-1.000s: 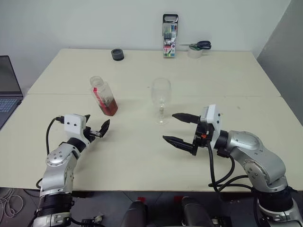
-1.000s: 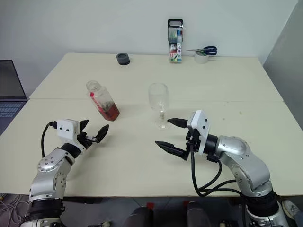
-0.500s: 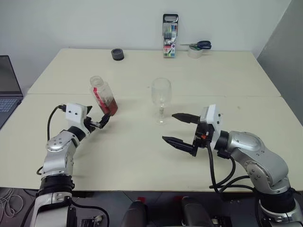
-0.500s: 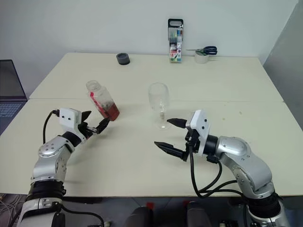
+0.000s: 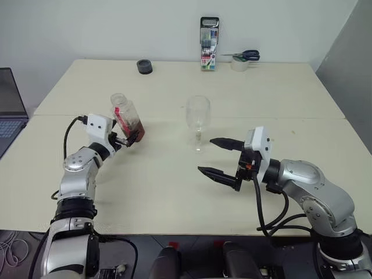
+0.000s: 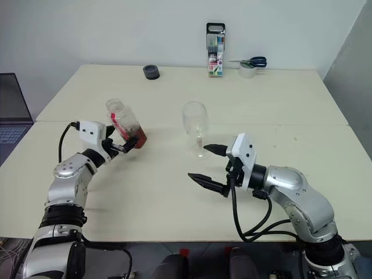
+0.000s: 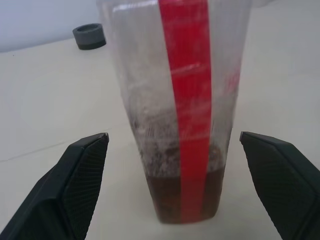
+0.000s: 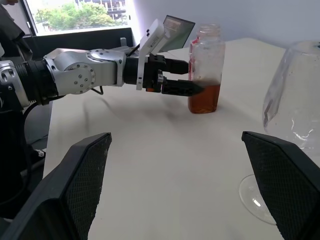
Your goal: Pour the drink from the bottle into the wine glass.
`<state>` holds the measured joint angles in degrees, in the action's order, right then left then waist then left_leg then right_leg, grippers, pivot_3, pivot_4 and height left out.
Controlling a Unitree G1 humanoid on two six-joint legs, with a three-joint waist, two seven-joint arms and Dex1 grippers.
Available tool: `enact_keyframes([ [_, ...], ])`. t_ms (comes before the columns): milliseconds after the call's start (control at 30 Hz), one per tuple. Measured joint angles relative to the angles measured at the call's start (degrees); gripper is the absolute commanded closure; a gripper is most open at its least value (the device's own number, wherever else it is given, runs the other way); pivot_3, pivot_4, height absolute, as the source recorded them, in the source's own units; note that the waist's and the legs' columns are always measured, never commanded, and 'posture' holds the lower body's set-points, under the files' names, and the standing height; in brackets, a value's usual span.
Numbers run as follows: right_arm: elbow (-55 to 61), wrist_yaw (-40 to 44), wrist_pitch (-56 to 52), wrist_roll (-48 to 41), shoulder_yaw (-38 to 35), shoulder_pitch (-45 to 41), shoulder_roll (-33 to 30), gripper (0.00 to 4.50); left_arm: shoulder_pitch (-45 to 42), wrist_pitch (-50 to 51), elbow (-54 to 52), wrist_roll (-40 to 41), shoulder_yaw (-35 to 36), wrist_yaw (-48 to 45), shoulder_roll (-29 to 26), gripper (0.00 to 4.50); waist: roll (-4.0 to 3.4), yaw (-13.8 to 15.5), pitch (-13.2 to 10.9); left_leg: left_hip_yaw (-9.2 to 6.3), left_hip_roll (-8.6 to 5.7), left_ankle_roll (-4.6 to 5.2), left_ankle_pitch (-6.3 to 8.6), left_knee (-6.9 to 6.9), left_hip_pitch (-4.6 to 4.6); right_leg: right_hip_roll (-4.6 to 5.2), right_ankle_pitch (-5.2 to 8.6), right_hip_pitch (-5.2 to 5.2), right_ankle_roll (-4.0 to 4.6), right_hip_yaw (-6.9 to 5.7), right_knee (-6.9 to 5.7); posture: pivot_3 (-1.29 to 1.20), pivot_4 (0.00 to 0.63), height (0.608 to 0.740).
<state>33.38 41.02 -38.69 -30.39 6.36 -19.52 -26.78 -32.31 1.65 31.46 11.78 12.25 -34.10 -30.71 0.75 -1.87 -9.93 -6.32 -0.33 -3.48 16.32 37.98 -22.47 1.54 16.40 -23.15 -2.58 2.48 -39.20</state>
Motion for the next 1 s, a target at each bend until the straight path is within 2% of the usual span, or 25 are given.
enact_keyframes([
  [133,0.0,-0.1,0.1,0.0,0.0,-0.6,0.3,0.04,-2.0,-0.3,1.4,-0.3,-0.6,-0.1,0.7,0.0,0.0,0.0,0.0,0.01,0.0,-0.01,0.0,0.0,0.0,0.0,0.0,-0.01,0.0,0.01,0.0,0.0,0.15,0.74],
  [167,0.0,-0.1,0.1,0.0,0.0,-0.6,0.4,0.01,-2.4,-0.5,2.0,-0.3,-0.7,-0.3,0.9,0.19,0.0,0.0,0.0,0.01,0.0,-0.01,0.0,0.0,0.0,0.0,0.0,-0.01,0.0,0.01,0.0,0.0,0.15,0.74],
  [233,0.0,-0.1,0.2,0.0,0.0,-0.6,0.4,0.0,-3.0,-0.6,3.1,-0.3,-0.7,-0.3,1.0,0.6,0.0,0.0,0.0,0.01,0.0,-0.01,0.0,0.0,-0.01,0.0,0.0,-0.02,0.0,0.0,0.0,0.0,0.15,0.74],
  [400,0.0,-0.1,0.4,0.0,0.0,-0.6,0.5,0.0,-3.7,-0.8,4.1,-0.3,-0.6,-0.2,1.1,2.2,0.0,0.0,0.0,0.0,0.0,-0.01,-0.01,0.0,-0.01,0.0,0.0,-0.02,0.0,0.0,-0.01,0.0,0.15,0.74],
  [467,0.0,-0.1,0.6,0.0,0.0,-0.6,0.5,0.0,-3.7,-0.8,4.2,-0.2,-0.6,0.0,1.3,2.69,0.0,0.0,0.0,0.0,0.0,-0.01,-0.01,0.0,-0.01,0.0,0.0,-0.02,0.0,0.01,-0.01,0.0,0.15,0.74],
  [767,0.0,-0.6,0.8,0.1,0.1,-0.6,0.2,0.0,-3.3,0.2,1.6,0.4,-1.2,0.9,2.2,2.81,0.01,0.0,0.0,-0.05,-0.01,-0.02,-0.01,0.03,-0.09,0.0,0.0,-0.04,0.0,-0.02,0.0,0.0,0.15,0.74],
  [900,0.0,-2.7,0.1,-0.2,-1.6,-1.2,0.2,0.0,-4.2,0.4,-3.5,-2.1,-4.7,0.9,2.2,2.81,0.01,0.0,0.0,-0.06,-0.04,-0.09,-0.05,0.07,-0.13,0.02,0.0,-0.05,0.0,-0.02,-0.01,0.0,0.15,0.74],
  [1000,0.0,-5.1,-1.7,-1.2,-3.6,-2.7,0.4,0.0,-8.2,0.1,-4.5,-6.0,-8.5,0.8,1.6,2.81,0.02,0.0,0.0,-0.07,-0.04,-0.08,-0.05,0.09,-0.15,0.01,0.0,-0.05,0.0,-0.04,-0.01,0.0,0.15,0.74],
])
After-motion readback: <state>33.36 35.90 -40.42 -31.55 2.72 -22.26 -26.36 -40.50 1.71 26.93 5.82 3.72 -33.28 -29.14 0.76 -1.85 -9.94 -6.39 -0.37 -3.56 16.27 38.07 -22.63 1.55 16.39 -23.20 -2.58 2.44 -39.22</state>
